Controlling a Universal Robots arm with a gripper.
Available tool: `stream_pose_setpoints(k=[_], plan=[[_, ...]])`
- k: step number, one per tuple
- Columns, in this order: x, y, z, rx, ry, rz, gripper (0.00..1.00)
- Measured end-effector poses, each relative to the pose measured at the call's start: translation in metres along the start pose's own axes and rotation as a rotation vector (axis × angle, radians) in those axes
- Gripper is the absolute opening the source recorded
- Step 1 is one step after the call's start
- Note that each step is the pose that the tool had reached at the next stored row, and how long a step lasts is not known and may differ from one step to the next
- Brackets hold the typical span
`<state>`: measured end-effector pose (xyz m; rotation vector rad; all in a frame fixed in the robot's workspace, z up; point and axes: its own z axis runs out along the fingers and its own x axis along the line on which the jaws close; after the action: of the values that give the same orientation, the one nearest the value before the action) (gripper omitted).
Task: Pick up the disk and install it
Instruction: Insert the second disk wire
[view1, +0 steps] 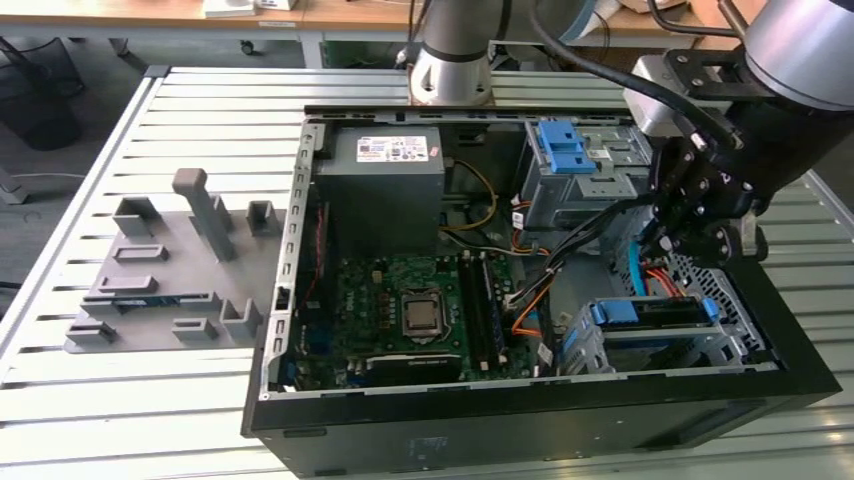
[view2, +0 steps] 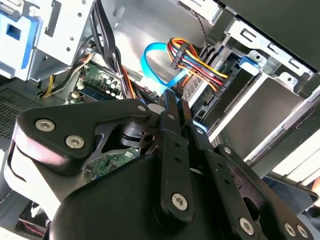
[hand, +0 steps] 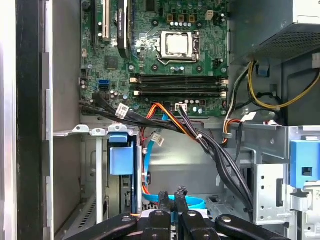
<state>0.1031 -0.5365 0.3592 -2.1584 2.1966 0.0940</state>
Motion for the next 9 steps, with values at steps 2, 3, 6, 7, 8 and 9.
stream_pose_setpoints(k=[2,3,6,7,8,9], plan=[[0.0003,0.0,0.0016,0.0001,0.0023,0.0,0.16],[0.001,0.0,0.0024,0.0001,0.0024,0.0,0.16],[0.0055,-0.0001,0.005,0.0001,0.0024,0.0,0.16],[0.0077,-0.0001,0.0057,0.0001,0.0026,0.0,0.16],[0.0103,-0.0002,0.0066,0.0001,0.0025,0.0,0.16],[0.0128,-0.0002,0.0073,0.0001,0.0025,0.0,0.16]])
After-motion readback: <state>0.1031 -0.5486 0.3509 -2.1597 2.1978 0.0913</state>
